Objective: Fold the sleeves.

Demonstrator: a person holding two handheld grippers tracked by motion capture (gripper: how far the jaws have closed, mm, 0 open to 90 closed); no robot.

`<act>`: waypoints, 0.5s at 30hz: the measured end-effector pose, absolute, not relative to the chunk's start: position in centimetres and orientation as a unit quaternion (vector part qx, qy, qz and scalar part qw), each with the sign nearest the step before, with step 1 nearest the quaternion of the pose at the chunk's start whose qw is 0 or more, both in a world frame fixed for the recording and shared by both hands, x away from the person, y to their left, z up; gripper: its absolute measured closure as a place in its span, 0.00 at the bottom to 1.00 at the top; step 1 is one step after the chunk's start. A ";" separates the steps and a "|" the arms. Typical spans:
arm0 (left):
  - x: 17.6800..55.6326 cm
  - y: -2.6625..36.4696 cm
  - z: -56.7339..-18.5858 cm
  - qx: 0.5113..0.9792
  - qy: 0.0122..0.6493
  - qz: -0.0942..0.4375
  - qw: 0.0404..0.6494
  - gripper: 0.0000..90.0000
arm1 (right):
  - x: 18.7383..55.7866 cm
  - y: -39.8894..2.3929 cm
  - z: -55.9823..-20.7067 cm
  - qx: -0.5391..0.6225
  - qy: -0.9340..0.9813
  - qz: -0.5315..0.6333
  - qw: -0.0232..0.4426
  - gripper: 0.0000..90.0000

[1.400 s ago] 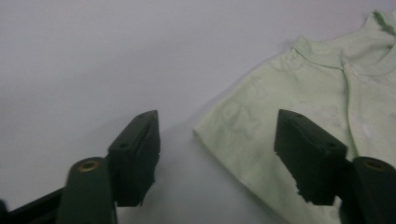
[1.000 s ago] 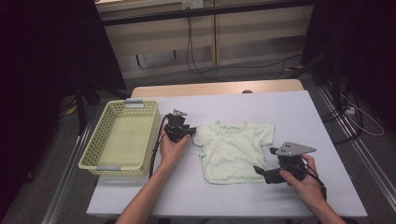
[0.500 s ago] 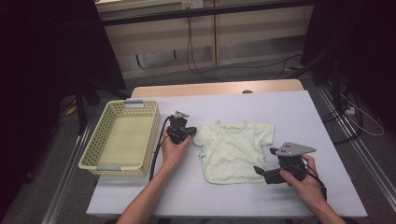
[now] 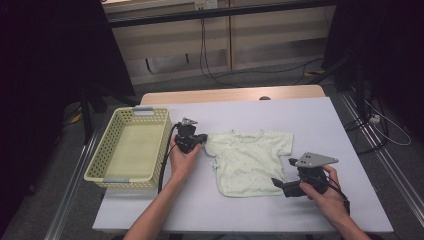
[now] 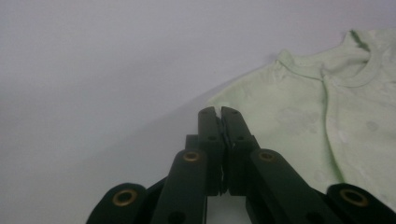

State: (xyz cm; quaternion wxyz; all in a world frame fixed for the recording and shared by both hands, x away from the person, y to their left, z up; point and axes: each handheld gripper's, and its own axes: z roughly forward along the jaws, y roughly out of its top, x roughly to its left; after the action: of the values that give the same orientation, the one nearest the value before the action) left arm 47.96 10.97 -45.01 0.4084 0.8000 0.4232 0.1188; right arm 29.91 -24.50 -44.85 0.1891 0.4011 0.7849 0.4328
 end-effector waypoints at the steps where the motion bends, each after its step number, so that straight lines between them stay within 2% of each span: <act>1: 47.9 11.0 -44.8 0.799 0.421 0.122 0.410 0.98 | 29.9 -24.5 -44.8 0.401 0.785 0.433 0.189 0.09; 15: 47.1 10.2 -43.8 0.797 0.406 0.122 0.431 0.98 | 30.0 -24.6 -44.8 0.404 0.782 0.436 0.188 0.07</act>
State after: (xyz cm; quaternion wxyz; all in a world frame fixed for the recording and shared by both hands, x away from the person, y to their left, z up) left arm 47.11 10.23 -43.85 0.4311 0.7968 0.4056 0.1217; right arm 29.99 -24.55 -44.80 0.1884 0.4037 0.7821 0.4357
